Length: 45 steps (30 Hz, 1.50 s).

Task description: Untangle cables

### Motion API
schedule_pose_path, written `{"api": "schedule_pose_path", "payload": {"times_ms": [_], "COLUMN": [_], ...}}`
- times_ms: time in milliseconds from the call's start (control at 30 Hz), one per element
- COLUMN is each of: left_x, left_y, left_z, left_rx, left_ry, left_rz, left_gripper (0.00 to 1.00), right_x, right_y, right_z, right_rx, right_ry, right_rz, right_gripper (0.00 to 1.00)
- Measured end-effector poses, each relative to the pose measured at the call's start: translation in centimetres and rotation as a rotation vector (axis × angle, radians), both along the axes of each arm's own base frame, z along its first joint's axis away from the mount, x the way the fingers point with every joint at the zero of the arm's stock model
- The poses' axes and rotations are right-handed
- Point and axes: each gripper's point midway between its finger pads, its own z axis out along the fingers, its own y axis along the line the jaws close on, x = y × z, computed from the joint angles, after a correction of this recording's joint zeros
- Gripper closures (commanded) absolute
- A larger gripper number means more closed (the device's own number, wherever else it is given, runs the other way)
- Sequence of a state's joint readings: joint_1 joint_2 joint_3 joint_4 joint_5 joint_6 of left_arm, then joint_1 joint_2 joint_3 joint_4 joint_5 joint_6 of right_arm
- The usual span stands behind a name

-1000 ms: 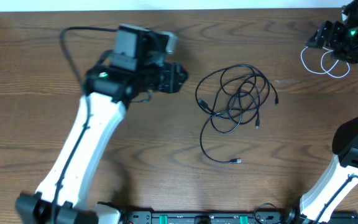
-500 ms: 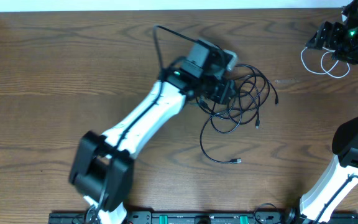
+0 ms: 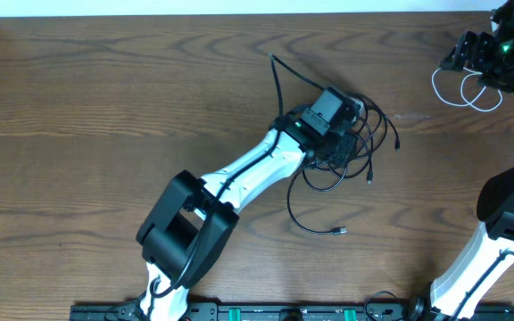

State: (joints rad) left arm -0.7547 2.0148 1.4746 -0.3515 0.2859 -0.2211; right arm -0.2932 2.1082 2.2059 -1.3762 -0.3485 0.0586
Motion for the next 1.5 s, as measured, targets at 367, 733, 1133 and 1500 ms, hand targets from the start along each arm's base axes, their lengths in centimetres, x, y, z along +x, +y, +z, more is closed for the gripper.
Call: {"api": "schedule_pose_path", "payload": {"times_ms": [367,733,1133,1500], "left_x": [0.2,0.5,-0.2,-1.3], "left_y": [-0.6,-0.6,-1.6,-2.6], "left_z": [-2.6,-2.6,-3.9,-4.6], "left_rx": [0.045,0.047,0.048,0.052], "left_ry": [-0.003,-0.018,-0.002,0.004], "left_rz": [0.043,0.051,0.044,0.021], "left_gripper": [0.55,0.55,0.55,0.55], "right_x": [-0.6,-0.5,-0.5,-0.5], "right_y": [0.1,0.1,0.1,0.1], "right_z": [-1.5,-1.5,-1.5,-1.5], "right_rx": [0.008,0.007,0.005,0.005], "right_ry": [0.043,0.040,0.039,0.039], "right_rz": [-0.001,-0.001,0.002,0.002], "right_gripper": [0.12,0.12,0.11,0.11]}}
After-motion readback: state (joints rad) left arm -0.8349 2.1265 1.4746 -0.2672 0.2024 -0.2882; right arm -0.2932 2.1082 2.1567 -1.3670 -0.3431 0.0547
